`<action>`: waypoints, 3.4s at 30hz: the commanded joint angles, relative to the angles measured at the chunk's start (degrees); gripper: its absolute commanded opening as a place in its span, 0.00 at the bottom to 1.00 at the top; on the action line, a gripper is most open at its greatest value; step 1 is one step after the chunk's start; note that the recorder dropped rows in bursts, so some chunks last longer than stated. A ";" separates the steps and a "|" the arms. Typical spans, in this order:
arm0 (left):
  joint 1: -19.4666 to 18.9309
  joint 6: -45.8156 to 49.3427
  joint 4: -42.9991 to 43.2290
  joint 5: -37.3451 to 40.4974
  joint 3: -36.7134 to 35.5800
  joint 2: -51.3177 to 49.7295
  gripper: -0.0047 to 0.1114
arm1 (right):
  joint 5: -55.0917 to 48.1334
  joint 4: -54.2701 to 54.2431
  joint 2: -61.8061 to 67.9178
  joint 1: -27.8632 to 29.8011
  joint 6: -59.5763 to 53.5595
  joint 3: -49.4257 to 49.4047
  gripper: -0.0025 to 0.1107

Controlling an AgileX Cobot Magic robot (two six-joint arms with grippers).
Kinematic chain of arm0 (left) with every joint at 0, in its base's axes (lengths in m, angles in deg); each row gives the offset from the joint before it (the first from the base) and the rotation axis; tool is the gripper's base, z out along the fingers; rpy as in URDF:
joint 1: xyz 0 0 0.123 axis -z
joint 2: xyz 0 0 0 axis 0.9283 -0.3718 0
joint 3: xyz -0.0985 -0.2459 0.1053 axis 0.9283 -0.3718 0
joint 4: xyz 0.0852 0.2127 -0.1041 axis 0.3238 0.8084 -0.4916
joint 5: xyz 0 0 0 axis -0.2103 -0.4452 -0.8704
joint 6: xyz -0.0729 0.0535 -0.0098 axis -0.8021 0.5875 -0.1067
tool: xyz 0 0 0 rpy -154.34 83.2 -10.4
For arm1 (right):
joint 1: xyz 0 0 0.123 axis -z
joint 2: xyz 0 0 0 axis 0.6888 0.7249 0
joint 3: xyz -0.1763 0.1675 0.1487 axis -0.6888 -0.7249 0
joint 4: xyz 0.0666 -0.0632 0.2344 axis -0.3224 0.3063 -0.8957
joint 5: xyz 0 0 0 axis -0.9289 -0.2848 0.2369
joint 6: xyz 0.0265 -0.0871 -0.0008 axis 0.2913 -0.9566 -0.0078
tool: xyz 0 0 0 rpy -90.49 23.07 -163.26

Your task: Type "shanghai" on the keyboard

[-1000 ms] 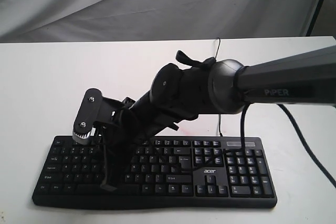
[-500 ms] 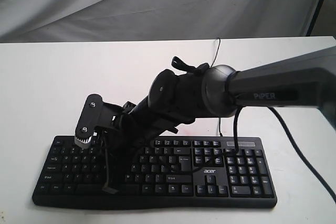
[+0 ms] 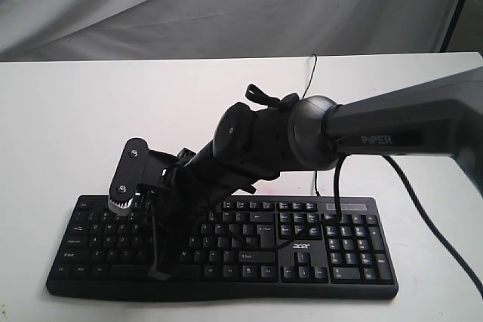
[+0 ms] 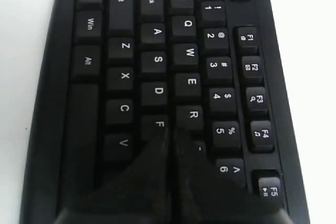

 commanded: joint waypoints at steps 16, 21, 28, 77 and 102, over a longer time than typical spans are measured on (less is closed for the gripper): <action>0.21 -0.07 -0.04 -0.36 -0.29 0.29 0.05 | -1.12 -1.63 1.37 -0.09 -3.70 0.27 0.02; 0.21 -0.07 -0.04 -0.36 -0.29 0.29 0.05 | -1.35 -1.77 1.22 -0.09 -3.70 0.27 0.02; 0.21 -0.07 -0.04 -0.36 -0.29 0.29 0.05 | -1.68 -1.77 1.62 -0.09 -3.70 0.27 0.02; 0.21 -0.07 -0.04 -0.36 -0.29 0.29 0.05 | -3.12 5.57 -4.18 1.23 3.58 0.27 0.02; 0.21 -0.07 -0.04 -0.36 -0.29 0.29 0.05 | -1.58 5.56 -1.52 1.23 3.85 -1.05 0.02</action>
